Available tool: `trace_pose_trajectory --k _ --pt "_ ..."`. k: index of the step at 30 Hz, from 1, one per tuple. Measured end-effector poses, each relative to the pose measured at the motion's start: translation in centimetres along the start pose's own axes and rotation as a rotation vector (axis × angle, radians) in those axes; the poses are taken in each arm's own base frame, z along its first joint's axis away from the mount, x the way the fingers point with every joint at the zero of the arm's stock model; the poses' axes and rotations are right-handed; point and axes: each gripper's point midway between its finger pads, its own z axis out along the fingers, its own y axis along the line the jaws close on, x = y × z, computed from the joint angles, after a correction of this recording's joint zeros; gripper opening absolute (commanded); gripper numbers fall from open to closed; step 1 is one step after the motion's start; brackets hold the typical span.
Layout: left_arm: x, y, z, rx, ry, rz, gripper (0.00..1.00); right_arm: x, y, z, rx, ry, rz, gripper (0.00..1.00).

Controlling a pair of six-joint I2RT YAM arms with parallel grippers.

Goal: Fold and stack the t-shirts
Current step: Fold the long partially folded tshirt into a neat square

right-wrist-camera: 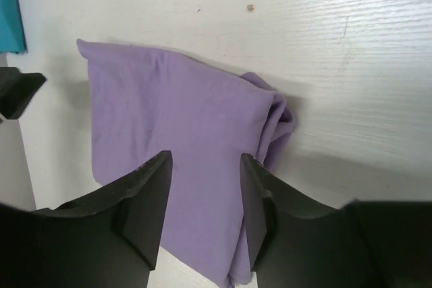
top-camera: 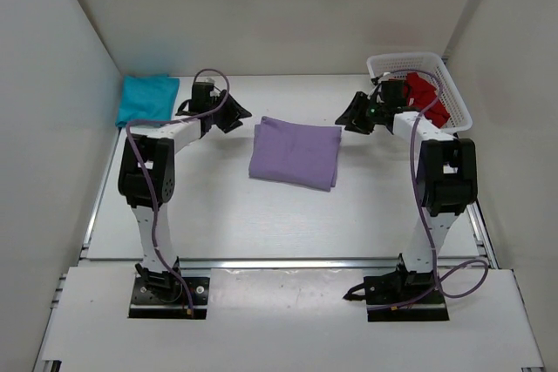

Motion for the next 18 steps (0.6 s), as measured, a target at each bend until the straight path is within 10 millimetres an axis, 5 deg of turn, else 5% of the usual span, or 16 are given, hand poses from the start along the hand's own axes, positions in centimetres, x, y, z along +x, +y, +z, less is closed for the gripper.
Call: trace_pose_trajectory --k 3,5,8,11,13,17,18 --pt "-1.7 -1.2 -1.2 0.044 -0.057 0.01 0.52 -0.4 0.7 -0.6 0.025 -0.029 -0.033 0.42" --pt "-1.4 -2.7 -2.4 0.083 -0.076 0.04 0.52 0.1 1.7 -1.3 0.028 -0.054 -0.076 0.17" --pt "2.3 -5.3 -4.3 0.155 -0.061 0.099 0.48 4.0 4.3 -2.5 -0.01 -0.045 -0.136 0.01" --pt "8.1 -6.8 -4.5 0.205 0.019 0.16 0.45 8.9 5.7 -2.2 -0.057 0.01 -0.169 0.0" --pt "11.7 -5.7 -3.9 0.202 0.087 0.173 0.41 12.2 5.0 -1.3 -0.055 0.073 -0.168 0.0" --pt "16.6 2.3 -3.3 0.075 0.201 0.099 0.38 17.4 0.4 -0.4 0.028 0.176 -0.104 0.0" --pt "17.1 3.0 -3.7 0.097 0.213 0.068 0.38 18.5 -0.2 -0.5 0.027 0.195 -0.084 0.0"
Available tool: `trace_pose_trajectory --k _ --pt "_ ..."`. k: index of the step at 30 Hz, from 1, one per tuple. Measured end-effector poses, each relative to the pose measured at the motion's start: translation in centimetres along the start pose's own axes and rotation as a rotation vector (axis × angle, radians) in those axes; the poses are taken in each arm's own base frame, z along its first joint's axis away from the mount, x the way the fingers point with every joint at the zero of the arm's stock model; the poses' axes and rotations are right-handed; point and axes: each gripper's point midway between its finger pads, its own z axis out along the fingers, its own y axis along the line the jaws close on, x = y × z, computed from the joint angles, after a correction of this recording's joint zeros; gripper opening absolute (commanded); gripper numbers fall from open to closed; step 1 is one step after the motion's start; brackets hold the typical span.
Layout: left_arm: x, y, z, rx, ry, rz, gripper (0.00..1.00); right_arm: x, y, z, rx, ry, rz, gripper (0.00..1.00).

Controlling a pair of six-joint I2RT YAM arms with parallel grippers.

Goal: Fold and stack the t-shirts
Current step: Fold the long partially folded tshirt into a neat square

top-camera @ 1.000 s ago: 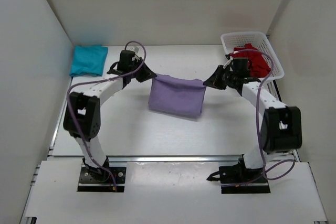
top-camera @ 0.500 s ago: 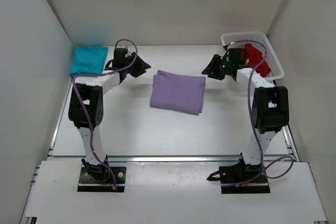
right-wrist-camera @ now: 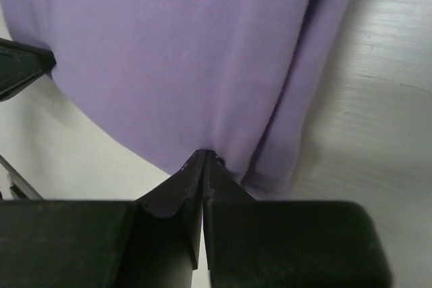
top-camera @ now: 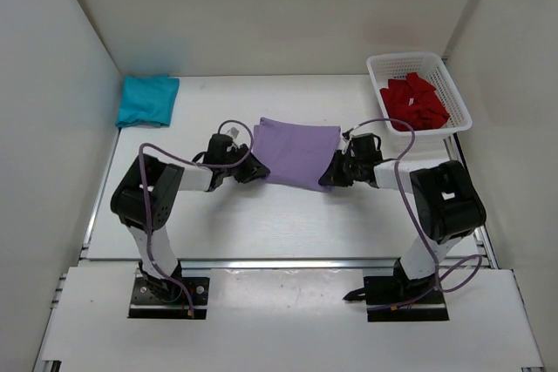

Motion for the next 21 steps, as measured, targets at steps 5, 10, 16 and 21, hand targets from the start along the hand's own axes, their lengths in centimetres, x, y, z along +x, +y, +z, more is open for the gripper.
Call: trace_pose_trajectory --k 5,10,16,21 --pt "3.0 2.2 -3.6 0.008 -0.021 -0.028 0.4 1.7 0.2 -1.1 -0.028 -0.039 -0.012 0.0" --pt "3.5 0.8 -6.4 0.043 -0.05 -0.019 0.44 2.5 1.1 -3.0 -0.021 -0.032 -0.04 0.0" --pt "-2.8 -8.1 -5.5 0.172 -0.172 0.087 0.42 -5.6 3.8 -4.2 -0.054 -0.165 -0.098 0.0" --pt "-8.4 -12.4 -0.4 0.217 -0.207 0.117 0.4 -11.2 3.2 -2.9 -0.041 -0.221 -0.108 0.0"
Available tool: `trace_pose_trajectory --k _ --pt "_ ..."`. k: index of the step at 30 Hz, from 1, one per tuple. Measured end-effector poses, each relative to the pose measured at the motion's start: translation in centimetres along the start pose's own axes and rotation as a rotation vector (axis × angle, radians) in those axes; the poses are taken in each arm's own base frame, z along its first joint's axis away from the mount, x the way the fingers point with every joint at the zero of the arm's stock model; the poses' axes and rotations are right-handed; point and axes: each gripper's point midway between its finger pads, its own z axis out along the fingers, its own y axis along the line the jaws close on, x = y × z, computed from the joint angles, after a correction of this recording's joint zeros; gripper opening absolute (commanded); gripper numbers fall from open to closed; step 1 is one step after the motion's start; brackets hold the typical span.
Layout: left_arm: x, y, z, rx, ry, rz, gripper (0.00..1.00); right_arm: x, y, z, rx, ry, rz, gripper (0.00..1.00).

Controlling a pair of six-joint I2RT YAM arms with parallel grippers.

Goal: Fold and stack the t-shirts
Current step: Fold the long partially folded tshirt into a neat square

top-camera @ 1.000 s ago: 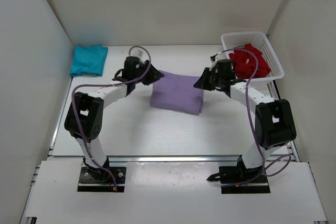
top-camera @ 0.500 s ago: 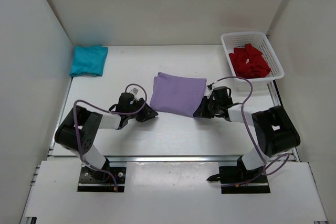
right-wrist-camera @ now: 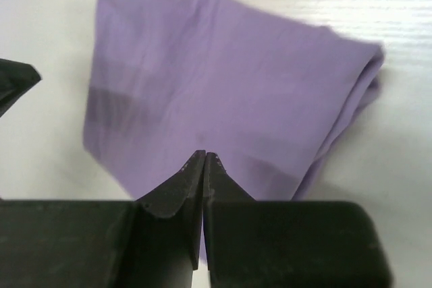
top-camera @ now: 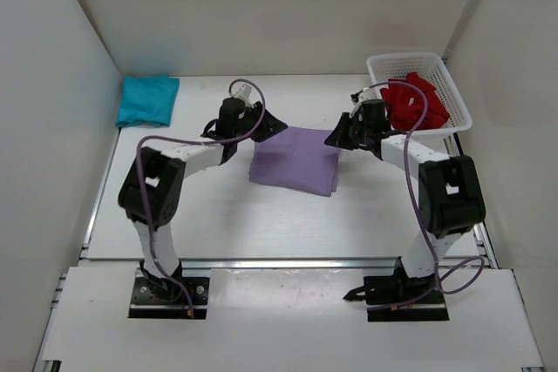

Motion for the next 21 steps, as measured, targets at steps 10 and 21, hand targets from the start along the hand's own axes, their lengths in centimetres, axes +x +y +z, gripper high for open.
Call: trace_pose_trajectory --k 10,21 --pt "0.4 11.0 6.8 -0.184 0.089 -0.12 0.38 1.0 -6.7 4.9 0.085 0.109 0.088 0.0" --pt "-3.7 12.1 1.7 -0.188 -0.035 -0.165 0.55 0.9 -6.1 4.8 0.025 0.12 0.117 0.31"
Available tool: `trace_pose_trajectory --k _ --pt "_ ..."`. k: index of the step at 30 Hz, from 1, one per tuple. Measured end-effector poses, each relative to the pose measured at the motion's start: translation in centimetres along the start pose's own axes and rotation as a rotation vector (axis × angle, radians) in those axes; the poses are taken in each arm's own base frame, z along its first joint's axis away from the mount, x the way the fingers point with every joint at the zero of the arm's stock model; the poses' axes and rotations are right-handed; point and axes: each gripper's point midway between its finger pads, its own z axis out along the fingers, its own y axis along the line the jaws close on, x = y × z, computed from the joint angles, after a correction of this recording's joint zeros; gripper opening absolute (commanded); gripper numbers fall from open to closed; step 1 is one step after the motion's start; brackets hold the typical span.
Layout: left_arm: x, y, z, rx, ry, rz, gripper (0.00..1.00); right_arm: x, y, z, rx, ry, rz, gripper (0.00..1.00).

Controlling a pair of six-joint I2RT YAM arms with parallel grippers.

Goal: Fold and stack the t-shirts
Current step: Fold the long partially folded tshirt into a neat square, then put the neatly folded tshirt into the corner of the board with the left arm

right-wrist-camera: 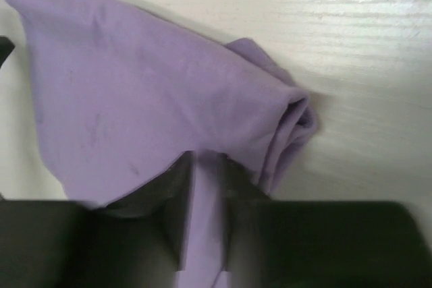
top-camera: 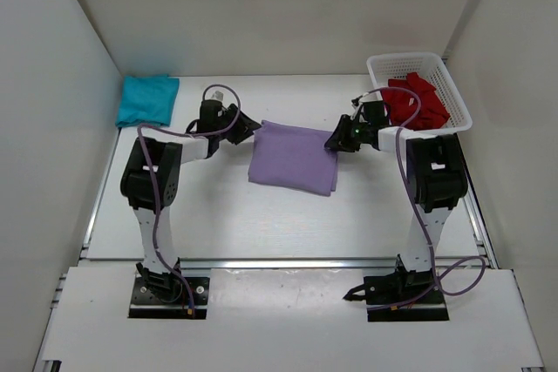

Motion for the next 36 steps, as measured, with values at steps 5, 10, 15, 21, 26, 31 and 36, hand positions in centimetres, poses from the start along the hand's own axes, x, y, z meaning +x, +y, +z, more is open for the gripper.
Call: trace_pose_trajectory --k 5,10,15,21,26,31,36 --pt "-2.0 -2.5 -3.2 -0.026 -0.088 0.153 0.61 -0.9 3.9 -2.7 -0.052 -0.054 -0.06 0.51" --pt "-1.1 0.7 -3.8 -0.15 -0.018 0.265 0.66 -0.3 9.3 -8.6 -0.162 -0.18 -0.154 0.55" --pt "1.5 4.7 -3.4 -0.23 0.141 0.313 0.73 3.4 9.8 -11.2 -0.212 -0.198 -0.176 0.56" --pt "3.8 2.9 -1.8 -0.16 0.242 0.371 0.69 8.4 7.0 -11.1 -0.182 -0.117 -0.113 0.57" --pt "6.8 0.9 0.0 -0.048 0.309 0.359 0.42 8.5 6.5 -11.7 -0.182 -0.133 -0.105 0.56" --pt "9.2 -0.2 1.3 0.03 0.351 0.262 0.03 8.2 6.8 -11.8 -0.195 -0.147 -0.109 0.55" --pt "9.8 -3.4 3.0 0.081 0.354 0.233 0.0 8.7 6.3 -11.7 -0.188 -0.142 -0.1 0.55"
